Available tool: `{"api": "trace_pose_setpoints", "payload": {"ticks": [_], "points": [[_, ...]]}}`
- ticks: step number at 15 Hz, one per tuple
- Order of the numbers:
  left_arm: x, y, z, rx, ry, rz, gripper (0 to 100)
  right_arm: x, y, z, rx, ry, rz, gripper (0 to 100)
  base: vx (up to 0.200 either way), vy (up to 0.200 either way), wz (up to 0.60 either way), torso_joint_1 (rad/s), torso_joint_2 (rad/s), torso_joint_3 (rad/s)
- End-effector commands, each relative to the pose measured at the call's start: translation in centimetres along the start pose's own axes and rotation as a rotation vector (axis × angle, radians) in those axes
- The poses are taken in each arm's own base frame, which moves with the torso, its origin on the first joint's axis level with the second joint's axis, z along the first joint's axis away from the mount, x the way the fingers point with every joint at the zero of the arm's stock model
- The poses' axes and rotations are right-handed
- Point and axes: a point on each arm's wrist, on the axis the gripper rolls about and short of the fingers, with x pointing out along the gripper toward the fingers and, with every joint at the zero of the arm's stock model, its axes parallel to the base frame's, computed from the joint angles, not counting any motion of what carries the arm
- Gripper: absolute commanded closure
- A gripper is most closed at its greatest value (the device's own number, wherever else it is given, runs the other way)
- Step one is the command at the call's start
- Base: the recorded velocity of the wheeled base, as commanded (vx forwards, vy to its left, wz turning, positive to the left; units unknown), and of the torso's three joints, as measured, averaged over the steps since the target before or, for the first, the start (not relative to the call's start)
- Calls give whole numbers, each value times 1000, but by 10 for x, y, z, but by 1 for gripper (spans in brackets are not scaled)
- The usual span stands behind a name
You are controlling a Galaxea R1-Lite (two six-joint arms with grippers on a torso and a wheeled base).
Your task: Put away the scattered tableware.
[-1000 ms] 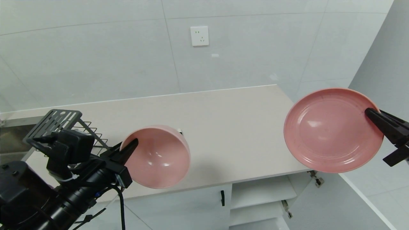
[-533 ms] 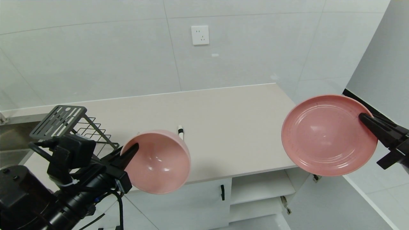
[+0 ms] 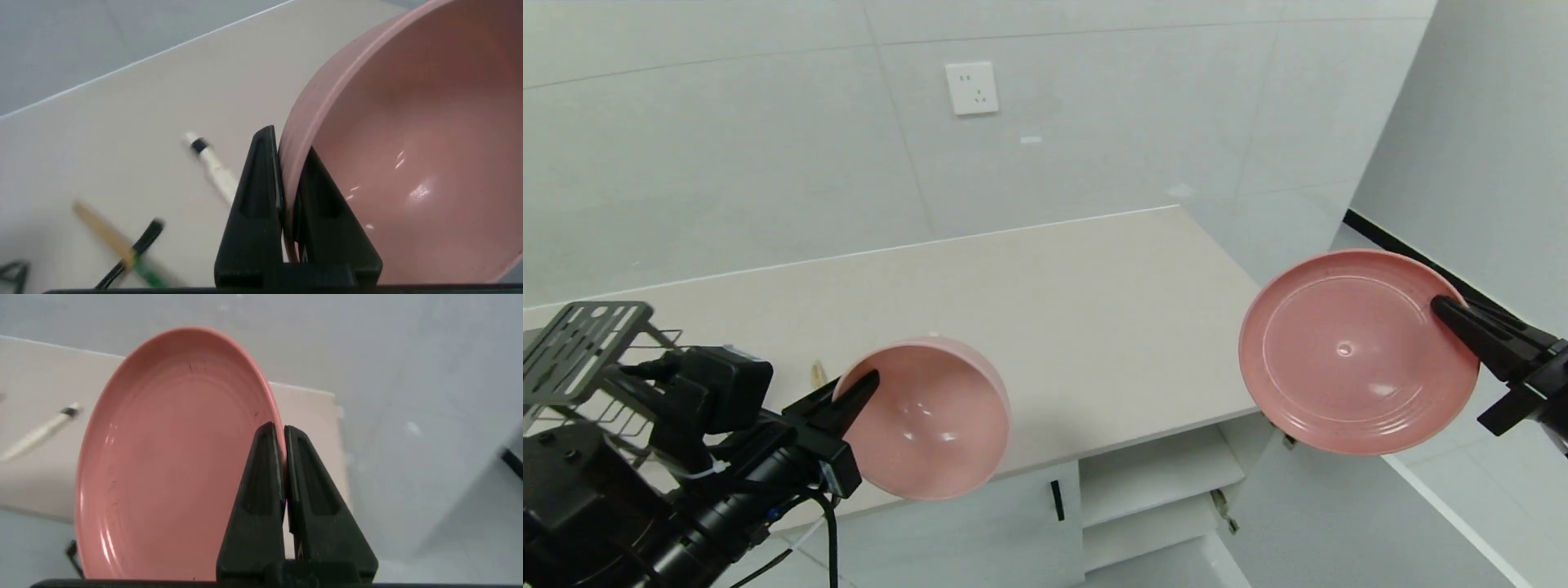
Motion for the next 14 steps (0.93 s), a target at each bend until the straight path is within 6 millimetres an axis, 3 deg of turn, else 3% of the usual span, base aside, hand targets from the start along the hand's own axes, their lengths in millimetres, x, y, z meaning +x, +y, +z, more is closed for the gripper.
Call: {"api": "trace_pose_setpoints", "payload": {"ticks": [1,14], "points": [[-1,0,0,0,-2,1,100,0,0,2,-4,-11,1,100,0,0,0,0,0,0],[-1,0,1,0,-5,1,100,-1,1,1,-2,-5,2,100,0,0,0,-22,44,24]]}}
